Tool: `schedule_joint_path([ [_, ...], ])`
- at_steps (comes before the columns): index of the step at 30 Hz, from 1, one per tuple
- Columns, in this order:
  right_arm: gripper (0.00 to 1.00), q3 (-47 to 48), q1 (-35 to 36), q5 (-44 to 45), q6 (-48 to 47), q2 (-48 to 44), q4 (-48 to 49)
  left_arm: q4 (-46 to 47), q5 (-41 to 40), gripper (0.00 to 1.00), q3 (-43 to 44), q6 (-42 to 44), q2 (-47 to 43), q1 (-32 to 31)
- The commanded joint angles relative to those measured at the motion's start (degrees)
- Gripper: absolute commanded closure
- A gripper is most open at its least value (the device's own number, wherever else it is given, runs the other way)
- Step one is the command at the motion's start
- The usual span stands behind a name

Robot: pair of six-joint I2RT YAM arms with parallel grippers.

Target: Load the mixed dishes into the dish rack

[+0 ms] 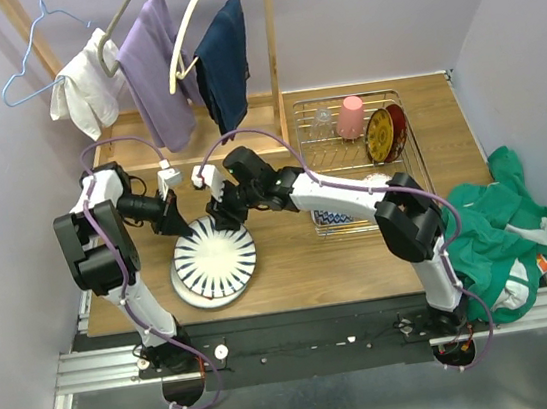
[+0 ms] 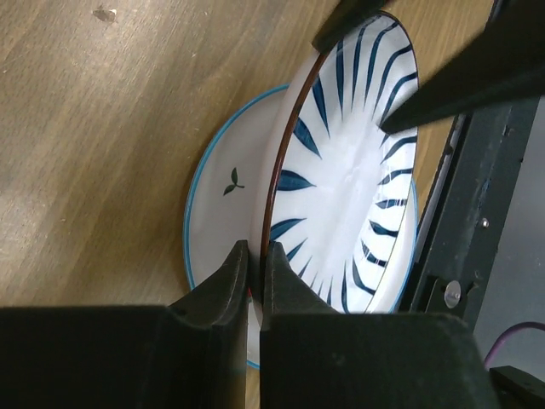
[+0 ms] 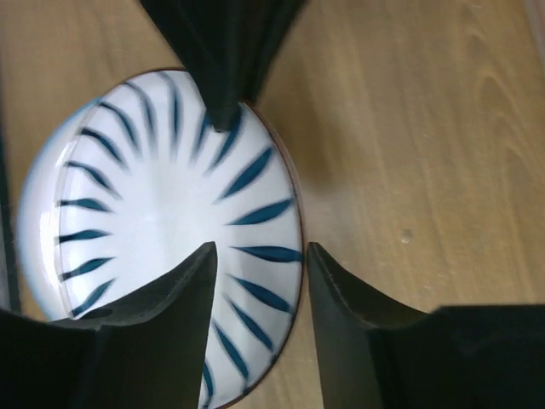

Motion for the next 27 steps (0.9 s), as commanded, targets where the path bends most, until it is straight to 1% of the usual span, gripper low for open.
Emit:
schedule_joint_path([
  [1, 0.42, 5.8, -0.1, -14.9, 1.6, 1.9, -9.8, 0.0, 1.9, 0.99, 0.1, 2.5, -4.6, -0.3],
  [4, 0.42, 5.7, -0.1, -17.3, 3.4, 2.9, -11.4, 1.4, 2.5, 1.0, -0.2, 1.5, -5.7, -0.3],
  [12, 0.42, 5.3, -0.2, -17.3, 5.9, 4.5, -10.6, 1.5, 4.2, 1.0, -0.4, 0.8, -8.2, -0.1],
  [15, 0.51, 5.0, -0.1, -18.5, 6.8, 4.9, -10.0, 0.7, 4.0, 1.0, -0.7, 1.4, -8.6, 0.1],
  [16, 0.6, 5.0, -0.2, -18.8, 7.0, 5.0, -9.9, 0.9, 3.9, 1.0, -0.9, 1.4, -8.8, 0.1],
  [17, 0.65, 4.9, -0.1, -18.8, 7.1, 4.8, -9.7, 1.3, 3.8, 1.0, -1.2, 1.4, -9.3, 0.2],
  [18, 0.71, 4.7, -0.2, -18.5, 7.0, 4.6, -9.6, 2.1, 3.2, 1.0, -1.8, -0.5, -9.6, 0.1],
  [19, 0.86, 4.7, -0.2, -17.9, 7.4, 4.4, -9.6, 4.9, 3.0, 0.98, -2.2, -2.1, -9.9, 0.2],
  [20, 0.94, 4.6, -0.3, -17.3, 7.5, 4.1, -9.6, 6.4, 2.8, 0.88, -2.7, -3.7, -10.9, 0.1],
  [21, 1.0, 4.4, -0.4, -16.1, 7.5, 3.2, -9.6, 8.0, 2.3, 0.82, -4.1, -6.8, -11.5, 0.1],
  [22, 1.0, 4.1, -0.6, -15.5, 7.6, 2.6, -9.6, 12.8, 1.3, 0.74, -4.9, -9.6, -12.2, 0.2],
  [23, 0.99, 3.8, -0.7, -14.9, 7.6, 2.0, -9.8, 16.1, 0.5, 0.61, -5.8, -12.4, -14.5, 0.2],
  [25, 1.0, 3.5, -0.8, -12.0, 7.5, -0.1, -10.3, 23.1, -1.2, 0.5, -8.4, -17.8, -16.9, 0.2],
  [26, 0.99, 3.0, -0.9, -11.2, 7.5, -0.8, -10.6, 24.7, -1.5, 0.44, -8.6, -19.0, -19.2, 0.2],
  [27, 0.99, 2.8, -1.0, -10.3, 7.3, -1.5, -11.4, 25.5, -1.9, 0.41, -8.3, -20.1, -20.2, 0.1],
])
